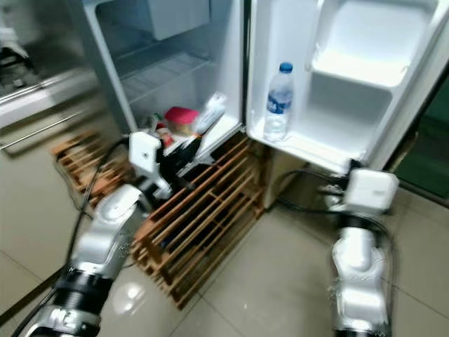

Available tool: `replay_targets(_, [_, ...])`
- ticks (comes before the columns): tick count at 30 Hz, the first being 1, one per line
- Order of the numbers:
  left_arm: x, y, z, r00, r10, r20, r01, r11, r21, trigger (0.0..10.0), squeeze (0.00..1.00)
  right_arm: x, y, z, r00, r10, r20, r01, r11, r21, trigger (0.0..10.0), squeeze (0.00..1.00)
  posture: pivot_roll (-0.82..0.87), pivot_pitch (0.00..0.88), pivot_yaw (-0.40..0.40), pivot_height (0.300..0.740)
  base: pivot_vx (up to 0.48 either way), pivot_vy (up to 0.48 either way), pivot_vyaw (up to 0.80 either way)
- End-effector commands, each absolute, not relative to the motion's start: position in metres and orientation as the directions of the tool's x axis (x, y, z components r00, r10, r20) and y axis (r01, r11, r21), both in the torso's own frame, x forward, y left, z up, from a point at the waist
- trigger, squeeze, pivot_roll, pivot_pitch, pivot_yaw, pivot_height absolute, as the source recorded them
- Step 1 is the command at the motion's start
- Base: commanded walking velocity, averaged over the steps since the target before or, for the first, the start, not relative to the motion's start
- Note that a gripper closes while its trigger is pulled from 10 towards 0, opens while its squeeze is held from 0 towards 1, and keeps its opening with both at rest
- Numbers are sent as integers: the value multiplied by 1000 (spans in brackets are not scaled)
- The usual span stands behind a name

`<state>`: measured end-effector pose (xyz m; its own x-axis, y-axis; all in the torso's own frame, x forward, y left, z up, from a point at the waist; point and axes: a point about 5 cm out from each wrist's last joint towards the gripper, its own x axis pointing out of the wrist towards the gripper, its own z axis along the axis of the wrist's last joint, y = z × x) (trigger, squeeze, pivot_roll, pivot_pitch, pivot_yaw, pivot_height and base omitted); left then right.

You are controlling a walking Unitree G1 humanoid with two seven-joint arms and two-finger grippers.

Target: Restocking fridge

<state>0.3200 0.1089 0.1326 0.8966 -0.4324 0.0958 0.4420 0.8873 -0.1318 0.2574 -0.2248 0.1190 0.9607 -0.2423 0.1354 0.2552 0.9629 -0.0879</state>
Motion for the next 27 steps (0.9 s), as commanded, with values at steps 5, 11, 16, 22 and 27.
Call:
replay_targets(5, [291,161,92,978,-206,41,206,978,-10,10000,0,251,-231,112,968,-226,110,236,967,-92,10000,12,-178,0,52,740,0,0,0])
replay_targets(11, [272,155,88,964,-223,146,195,963,183,10000,0,247,-242,96,962,-246,121,262,955,-142,10000,0,-150,0,18,740,0,0,0])
replay_targets(16, [278,145,92,954,-245,171,216,961,173,10000,0,252,-240,93,966,-236,101,252,950,-187,10000,0,-155,0,24,740,0,0,0])
replay_targets(22, [288,134,92,949,-287,131,278,957,79,10000,0,254,-240,87,966,-238,99,253,948,-193,10000,4,-164,0,36,740,0,0,-750])
replay_targets(27, [299,137,92,963,-247,103,246,969,26,10000,0,253,-239,86,966,-235,103,252,947,-198,10000,20,-172,0,42,740,0,0,-744])
